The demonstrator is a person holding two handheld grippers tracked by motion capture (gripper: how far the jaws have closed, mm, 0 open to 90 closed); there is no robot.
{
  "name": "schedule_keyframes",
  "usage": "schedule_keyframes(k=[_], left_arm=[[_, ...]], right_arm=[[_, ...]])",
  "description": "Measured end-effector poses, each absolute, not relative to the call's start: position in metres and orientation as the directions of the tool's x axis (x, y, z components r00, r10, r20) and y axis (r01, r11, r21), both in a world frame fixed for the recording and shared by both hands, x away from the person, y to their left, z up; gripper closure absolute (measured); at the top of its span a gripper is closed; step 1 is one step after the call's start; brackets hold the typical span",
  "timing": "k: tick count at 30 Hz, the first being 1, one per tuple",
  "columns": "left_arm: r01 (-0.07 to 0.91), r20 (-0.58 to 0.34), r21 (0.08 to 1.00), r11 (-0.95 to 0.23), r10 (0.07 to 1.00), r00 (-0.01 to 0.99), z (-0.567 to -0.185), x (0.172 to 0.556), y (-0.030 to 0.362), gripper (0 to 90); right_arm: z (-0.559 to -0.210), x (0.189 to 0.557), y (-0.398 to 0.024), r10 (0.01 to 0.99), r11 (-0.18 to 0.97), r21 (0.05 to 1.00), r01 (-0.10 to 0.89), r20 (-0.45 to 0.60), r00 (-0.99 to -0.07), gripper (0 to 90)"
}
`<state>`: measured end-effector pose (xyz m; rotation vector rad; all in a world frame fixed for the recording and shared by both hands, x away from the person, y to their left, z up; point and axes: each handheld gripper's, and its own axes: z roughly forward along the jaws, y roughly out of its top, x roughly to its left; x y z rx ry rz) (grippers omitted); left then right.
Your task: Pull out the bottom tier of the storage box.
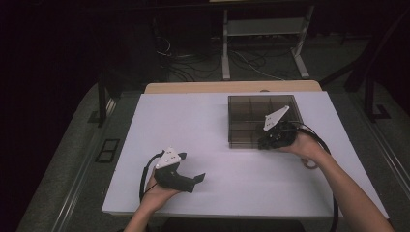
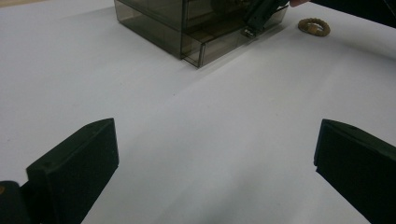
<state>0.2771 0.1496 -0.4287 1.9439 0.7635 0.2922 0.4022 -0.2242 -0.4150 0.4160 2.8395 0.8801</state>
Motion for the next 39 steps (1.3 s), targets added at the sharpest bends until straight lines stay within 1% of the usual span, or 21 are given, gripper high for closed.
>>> schedule_keyframes(k=[13,39], left_arm=[[0.388,-0.119,0.867,-0.314,0.624,0.772,-0.429,0.2771,0.1494,0.0],[0.389,-0.121,0.867,-0.312,0.626,0.771,-0.4294,0.277,0.1492,0.0]], right_arm=[[-0.4172,0.4056,-0.2292,0.291,0.776,0.588,0.229,-0.011,-0.957,82.4],[-0.4165,0.3983,-0.2292,0.254,0.787,0.58,0.211,0.008,-0.967,83.4]])
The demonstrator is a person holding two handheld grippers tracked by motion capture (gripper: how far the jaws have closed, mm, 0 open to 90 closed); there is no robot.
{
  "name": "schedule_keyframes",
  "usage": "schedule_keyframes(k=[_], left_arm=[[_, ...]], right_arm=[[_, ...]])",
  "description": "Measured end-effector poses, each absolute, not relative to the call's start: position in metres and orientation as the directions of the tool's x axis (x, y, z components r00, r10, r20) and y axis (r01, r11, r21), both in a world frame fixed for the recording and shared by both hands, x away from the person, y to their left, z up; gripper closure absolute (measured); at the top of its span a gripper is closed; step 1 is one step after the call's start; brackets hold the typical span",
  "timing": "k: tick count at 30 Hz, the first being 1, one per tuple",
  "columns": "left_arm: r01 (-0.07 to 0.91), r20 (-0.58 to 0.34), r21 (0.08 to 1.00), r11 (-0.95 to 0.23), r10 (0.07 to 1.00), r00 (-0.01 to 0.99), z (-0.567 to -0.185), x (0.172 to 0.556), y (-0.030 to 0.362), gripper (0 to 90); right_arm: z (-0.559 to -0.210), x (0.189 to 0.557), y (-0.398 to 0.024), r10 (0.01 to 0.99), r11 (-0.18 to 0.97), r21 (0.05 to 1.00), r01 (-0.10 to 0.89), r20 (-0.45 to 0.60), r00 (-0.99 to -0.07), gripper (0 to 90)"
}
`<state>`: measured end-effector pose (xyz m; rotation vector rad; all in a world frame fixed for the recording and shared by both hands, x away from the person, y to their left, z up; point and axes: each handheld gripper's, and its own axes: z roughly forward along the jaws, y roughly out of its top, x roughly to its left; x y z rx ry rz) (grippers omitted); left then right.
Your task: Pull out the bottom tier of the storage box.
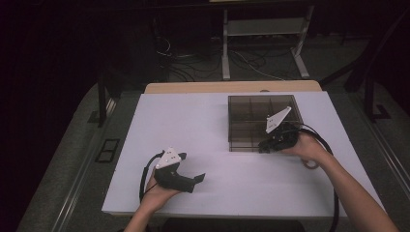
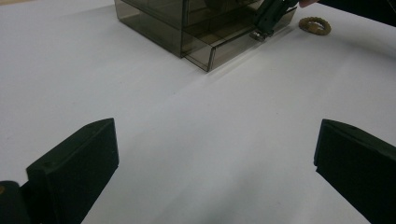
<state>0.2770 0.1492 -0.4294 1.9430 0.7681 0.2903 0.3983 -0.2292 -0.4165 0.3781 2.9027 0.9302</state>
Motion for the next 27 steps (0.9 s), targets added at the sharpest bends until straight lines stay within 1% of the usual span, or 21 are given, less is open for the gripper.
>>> schedule_keyframes(k=[27], left_arm=[[0.387,-0.115,0.865,-0.32,0.624,0.773,-0.4296,0.2765,0.1489,0.0]], right_arm=[[-0.4194,0.3881,-0.2325,0.246,0.778,0.588,0.22,0.037,-0.969,83.6]])
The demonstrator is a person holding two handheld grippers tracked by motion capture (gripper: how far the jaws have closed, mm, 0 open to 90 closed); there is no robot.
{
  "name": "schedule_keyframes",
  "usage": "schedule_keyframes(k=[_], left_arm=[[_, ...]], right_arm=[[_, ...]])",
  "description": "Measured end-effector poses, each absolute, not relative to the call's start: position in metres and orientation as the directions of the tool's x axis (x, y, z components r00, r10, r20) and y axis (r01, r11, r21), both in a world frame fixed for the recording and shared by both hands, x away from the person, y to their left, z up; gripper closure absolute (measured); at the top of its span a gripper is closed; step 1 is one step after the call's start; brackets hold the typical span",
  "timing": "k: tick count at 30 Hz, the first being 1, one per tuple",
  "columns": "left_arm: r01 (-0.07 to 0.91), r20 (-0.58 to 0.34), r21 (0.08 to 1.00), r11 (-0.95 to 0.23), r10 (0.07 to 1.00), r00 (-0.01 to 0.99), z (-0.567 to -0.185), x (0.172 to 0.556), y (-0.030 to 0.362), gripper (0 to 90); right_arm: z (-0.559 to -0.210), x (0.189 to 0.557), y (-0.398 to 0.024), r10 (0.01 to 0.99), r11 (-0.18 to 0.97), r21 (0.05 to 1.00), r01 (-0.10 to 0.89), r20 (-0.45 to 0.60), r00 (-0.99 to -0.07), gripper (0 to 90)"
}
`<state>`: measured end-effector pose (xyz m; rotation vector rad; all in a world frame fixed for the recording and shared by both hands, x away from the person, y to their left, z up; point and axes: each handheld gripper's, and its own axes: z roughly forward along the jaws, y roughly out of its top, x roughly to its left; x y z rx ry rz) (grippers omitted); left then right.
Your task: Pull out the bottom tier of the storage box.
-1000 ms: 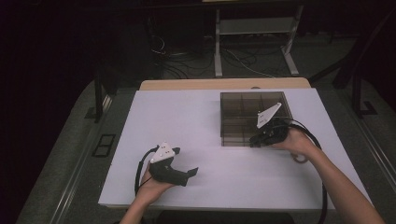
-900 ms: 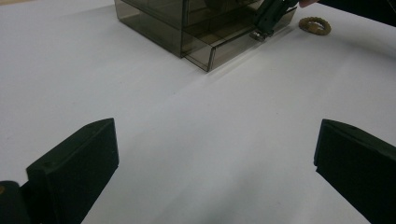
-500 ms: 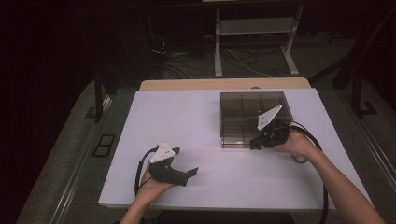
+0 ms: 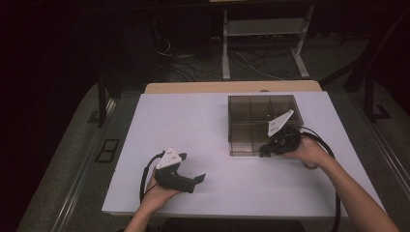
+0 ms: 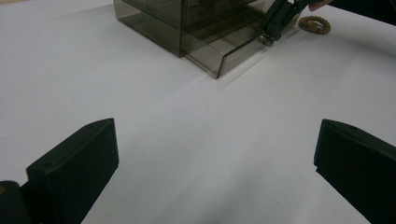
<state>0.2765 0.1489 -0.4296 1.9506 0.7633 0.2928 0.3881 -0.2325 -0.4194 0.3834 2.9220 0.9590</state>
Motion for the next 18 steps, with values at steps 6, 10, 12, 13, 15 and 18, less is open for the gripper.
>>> schedule_keyframes(k=[6,10,12,13,15,18], left_arm=[[0.387,-0.114,0.865,-0.321,0.624,0.773,-0.4296,0.2765,0.1488,0.0],[0.387,-0.116,0.865,-0.319,0.624,0.773,-0.4297,0.2766,0.1486,0.0],[0.387,-0.114,0.864,-0.321,0.624,0.773,-0.4297,0.2765,0.1487,0.0],[0.387,-0.114,0.864,-0.322,0.624,0.773,-0.4297,0.2765,0.1487,0.0],[0.387,-0.114,0.864,-0.322,0.624,0.773,-0.4297,0.2764,0.1487,0.0],[0.388,-0.116,0.864,-0.32,0.624,0.773,-0.4298,0.2764,0.1486,0.0]], right_arm=[[-0.4187,0.3855,-0.2313,0.251,0.779,0.584,0.229,0.044,-0.967,84.1],[-0.4193,0.3844,-0.231,0.243,0.779,0.586,0.225,0.05,-0.969,84.2],[-0.4194,0.3834,-0.2313,0.243,0.776,0.586,0.232,0.062,-0.968,84.1],[-0.4198,0.383,-0.2316,0.244,0.773,0.59,0.233,0.063,-0.968,84.1],[-0.4198,0.3826,-0.232,0.247,0.773,0.589,0.236,0.064,-0.967,84.1],[-0.4196,0.3822,-0.2322,0.248,0.773,0.588,0.237,0.064,-0.967,84.1]])
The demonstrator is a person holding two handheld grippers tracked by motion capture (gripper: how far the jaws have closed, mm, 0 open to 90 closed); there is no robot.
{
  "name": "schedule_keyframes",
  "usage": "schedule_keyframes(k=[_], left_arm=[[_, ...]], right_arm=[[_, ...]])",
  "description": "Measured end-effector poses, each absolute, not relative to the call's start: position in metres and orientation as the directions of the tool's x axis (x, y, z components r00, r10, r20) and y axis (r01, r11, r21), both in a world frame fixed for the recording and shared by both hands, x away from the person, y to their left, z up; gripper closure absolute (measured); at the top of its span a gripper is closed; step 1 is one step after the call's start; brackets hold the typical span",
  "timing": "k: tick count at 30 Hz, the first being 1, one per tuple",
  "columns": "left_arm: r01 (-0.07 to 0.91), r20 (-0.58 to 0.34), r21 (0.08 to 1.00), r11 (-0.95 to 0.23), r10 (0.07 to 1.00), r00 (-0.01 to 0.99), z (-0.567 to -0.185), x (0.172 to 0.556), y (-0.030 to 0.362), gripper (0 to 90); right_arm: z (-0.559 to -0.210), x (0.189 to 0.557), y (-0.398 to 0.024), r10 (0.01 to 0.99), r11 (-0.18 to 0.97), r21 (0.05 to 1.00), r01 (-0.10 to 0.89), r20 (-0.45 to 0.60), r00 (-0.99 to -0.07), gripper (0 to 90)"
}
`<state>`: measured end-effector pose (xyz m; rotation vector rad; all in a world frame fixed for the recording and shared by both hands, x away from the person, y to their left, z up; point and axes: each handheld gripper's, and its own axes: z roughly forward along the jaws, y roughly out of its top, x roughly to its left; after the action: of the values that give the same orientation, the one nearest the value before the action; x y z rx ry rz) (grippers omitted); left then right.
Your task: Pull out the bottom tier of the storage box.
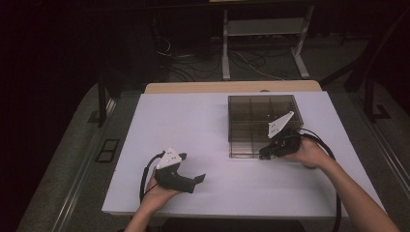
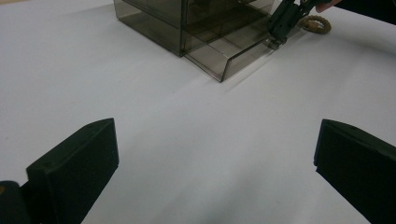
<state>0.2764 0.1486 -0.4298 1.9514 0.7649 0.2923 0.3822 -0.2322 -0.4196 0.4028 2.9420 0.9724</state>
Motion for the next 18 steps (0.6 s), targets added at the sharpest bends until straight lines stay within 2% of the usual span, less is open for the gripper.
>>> schedule_keyframes(k=[18], left_arm=[[0.389,-0.114,0.862,-0.325,0.623,0.774,-0.4299,0.2763,0.148,0.0]], right_arm=[[-0.42,0.3727,-0.2325,0.249,0.767,0.588,0.255,0.093,-0.964,84.1]])
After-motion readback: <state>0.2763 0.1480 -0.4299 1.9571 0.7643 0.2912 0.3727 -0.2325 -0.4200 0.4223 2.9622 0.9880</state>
